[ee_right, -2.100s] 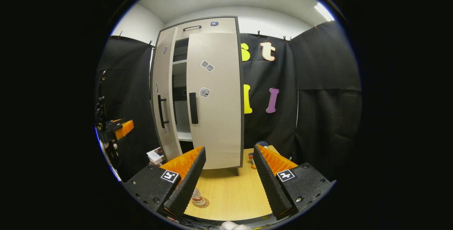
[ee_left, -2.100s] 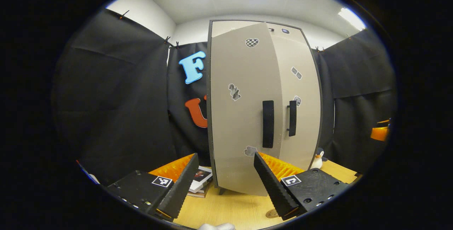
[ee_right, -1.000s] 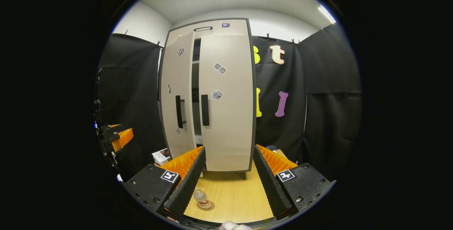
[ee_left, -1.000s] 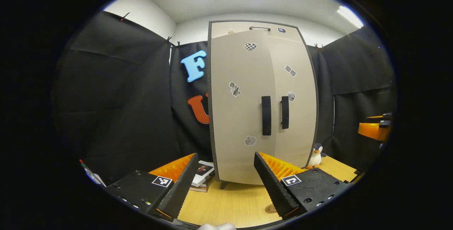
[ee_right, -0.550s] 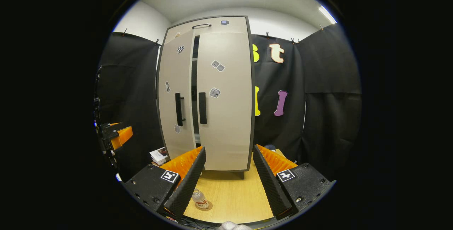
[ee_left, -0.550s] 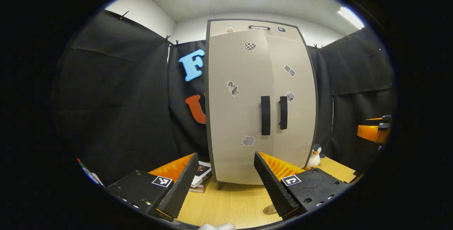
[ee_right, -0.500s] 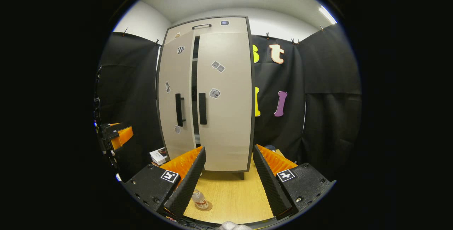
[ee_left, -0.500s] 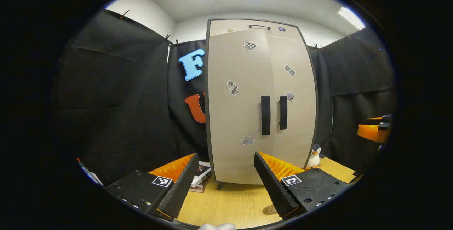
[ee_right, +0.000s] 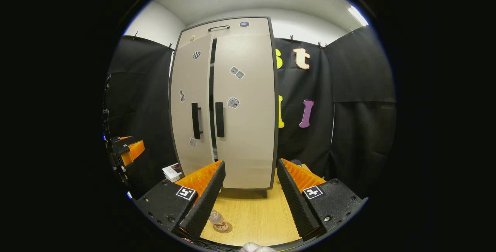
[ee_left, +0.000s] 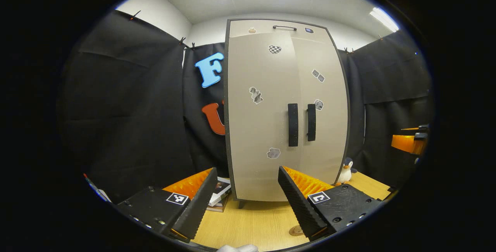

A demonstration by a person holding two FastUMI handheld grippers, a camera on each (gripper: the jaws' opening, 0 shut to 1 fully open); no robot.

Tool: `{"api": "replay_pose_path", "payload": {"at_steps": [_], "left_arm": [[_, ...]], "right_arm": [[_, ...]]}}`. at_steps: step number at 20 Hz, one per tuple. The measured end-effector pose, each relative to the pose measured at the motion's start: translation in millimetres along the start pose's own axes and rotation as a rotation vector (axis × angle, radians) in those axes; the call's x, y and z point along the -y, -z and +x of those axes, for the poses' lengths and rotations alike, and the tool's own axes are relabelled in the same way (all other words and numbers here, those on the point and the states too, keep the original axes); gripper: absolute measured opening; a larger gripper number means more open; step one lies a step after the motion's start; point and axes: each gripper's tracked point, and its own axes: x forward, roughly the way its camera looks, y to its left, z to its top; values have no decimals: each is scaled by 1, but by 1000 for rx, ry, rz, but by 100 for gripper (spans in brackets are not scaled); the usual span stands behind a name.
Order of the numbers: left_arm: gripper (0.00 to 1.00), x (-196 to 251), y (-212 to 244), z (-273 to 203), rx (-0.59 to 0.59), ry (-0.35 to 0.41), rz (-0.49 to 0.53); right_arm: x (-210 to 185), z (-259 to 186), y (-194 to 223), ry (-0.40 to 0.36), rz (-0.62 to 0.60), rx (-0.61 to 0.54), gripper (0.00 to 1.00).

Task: Grasp the bottle in the cabinet with the left hand and place it on the coaster, then close the right door with the right hand and the left door with the left hand.

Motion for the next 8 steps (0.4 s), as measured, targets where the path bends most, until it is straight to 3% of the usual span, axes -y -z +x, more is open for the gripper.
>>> {"api": "replay_pose_path", "payload": {"at_steps": [8], "left_arm": [[96,2,2,7,-5,8,-7]], "right_arm": [[-2,8,6,3,2,-11,83]]}}
